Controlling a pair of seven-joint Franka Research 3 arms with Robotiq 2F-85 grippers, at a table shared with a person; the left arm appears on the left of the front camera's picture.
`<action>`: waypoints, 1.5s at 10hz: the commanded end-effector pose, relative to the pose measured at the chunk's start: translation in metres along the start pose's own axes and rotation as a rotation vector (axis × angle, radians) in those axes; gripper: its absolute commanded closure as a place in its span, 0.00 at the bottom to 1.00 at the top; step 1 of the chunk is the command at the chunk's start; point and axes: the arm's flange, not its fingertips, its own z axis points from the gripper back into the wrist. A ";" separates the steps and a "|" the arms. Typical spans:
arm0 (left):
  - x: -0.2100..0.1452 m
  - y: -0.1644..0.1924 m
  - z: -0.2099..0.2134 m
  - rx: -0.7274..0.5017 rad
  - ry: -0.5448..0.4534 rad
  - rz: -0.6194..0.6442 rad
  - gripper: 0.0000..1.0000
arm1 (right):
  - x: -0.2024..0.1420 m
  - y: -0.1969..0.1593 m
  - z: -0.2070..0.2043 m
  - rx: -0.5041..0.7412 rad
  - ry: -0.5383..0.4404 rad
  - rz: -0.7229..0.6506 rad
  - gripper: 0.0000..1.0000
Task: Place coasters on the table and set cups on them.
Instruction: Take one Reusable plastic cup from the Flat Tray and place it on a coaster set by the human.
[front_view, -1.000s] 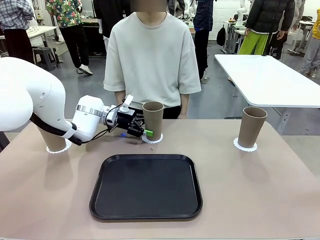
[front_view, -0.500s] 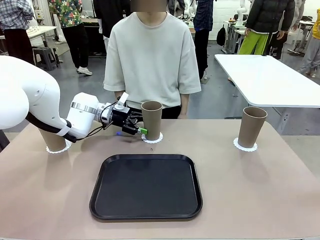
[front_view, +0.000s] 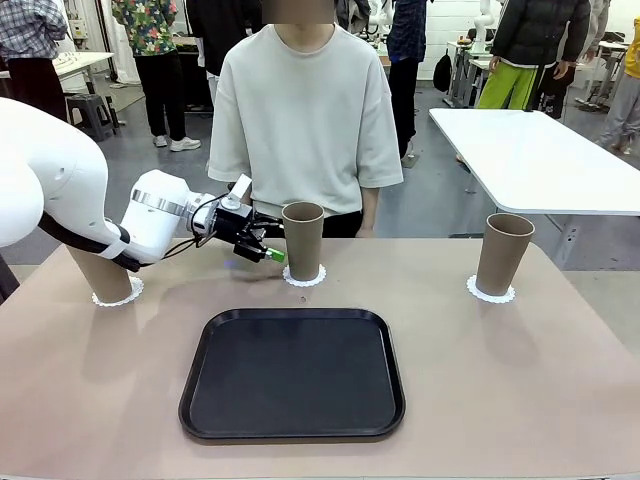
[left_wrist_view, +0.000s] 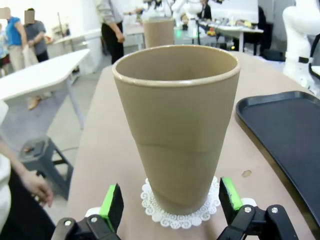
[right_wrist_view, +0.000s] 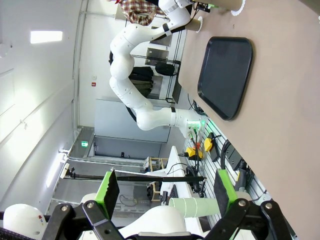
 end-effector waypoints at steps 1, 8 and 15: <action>0.016 -0.013 0.016 0.003 0.108 -0.001 0.00 | -0.001 0.002 0.000 0.005 0.001 0.000 0.00; 0.205 -0.082 0.086 -0.031 0.702 -0.241 0.00 | -0.001 0.002 0.000 0.005 0.001 0.000 0.00; 0.274 -0.206 0.135 -0.068 1.001 -0.147 0.00 | -0.001 0.002 0.000 0.005 0.001 0.000 0.00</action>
